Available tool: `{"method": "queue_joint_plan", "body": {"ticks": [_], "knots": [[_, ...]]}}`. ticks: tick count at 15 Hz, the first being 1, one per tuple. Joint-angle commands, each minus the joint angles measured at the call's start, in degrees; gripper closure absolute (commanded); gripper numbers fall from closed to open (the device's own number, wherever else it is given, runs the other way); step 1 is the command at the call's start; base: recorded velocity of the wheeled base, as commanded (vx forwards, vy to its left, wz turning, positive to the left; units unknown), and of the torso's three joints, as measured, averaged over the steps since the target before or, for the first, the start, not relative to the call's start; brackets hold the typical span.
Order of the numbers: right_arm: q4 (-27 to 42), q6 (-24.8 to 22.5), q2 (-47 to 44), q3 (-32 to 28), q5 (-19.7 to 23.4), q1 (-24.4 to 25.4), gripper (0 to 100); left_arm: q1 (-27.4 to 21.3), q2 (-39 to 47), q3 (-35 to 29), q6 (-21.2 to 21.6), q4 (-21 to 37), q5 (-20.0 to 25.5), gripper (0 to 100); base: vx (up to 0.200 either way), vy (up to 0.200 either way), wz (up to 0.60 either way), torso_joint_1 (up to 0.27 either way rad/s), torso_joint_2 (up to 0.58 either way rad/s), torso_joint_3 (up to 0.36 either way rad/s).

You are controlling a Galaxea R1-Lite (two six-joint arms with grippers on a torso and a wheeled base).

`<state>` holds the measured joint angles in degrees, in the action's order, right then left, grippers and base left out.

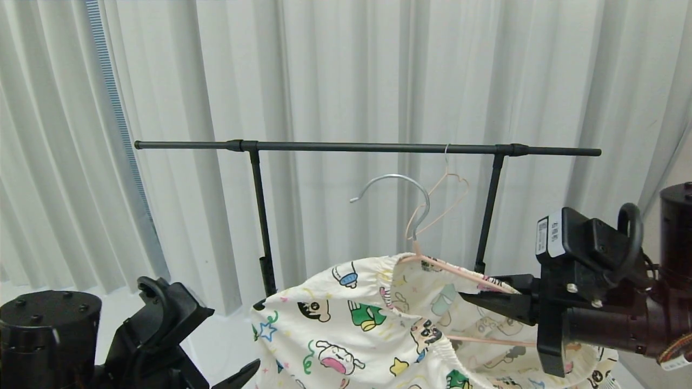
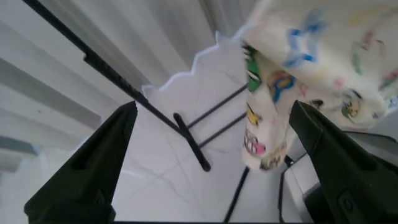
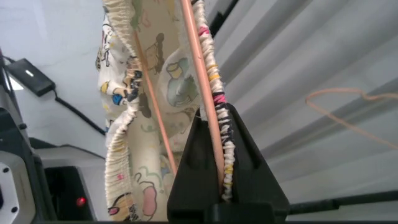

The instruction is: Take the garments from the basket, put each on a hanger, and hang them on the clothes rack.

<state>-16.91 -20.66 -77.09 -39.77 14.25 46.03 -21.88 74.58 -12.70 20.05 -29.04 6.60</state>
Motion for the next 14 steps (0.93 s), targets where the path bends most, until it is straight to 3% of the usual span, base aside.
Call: {"method": "queue_joint_plan", "body": {"ticks": [1, 4, 5, 7, 11, 14], "knots": [[-0.23, 0.01, 1.95, -0.14, -0.10, 1.69, 100, 1.05, 4.34, -0.31, -0.37, -0.05, 0.96, 0, 0.000, 0.000, 0.00, 0.000, 0.00, 0.000], [-0.49, 0.01, 2.83, -0.05, -0.19, 3.10, 100, 1.40, 4.87, -0.04, -0.63, -0.05, 3.60, 0, 0.000, 0.000, 0.00, 0.000, 0.00, 0.000], [-0.58, 0.10, 2.91, -0.05, -0.19, 3.10, 100, 1.40, 4.70, 0.13, -0.63, -0.05, 3.69, 100, 0.000, 0.000, 0.00, 0.000, 0.00, 0.000], [-0.58, 0.27, 3.09, -0.05, -0.36, 3.10, 100, 1.67, 4.96, 0.75, -0.63, -0.05, 3.25, 100, 0.000, 0.000, 0.00, 0.000, 0.00, 0.000], [-1.55, 1.59, 3.44, 0.04, -0.54, 2.92, 100, 10.37, 5.22, 2.86, -0.37, -0.05, 1.93, 100, 0.000, 0.000, 0.00, 0.000, 0.00, 0.000], [-2.95, 2.73, 3.27, 0.04, -0.54, 2.92, 100, 12.13, 5.05, 4.09, -0.19, -0.05, 1.32, 100, 0.000, 0.000, 0.00, 0.000, 0.00, 0.000]]}}
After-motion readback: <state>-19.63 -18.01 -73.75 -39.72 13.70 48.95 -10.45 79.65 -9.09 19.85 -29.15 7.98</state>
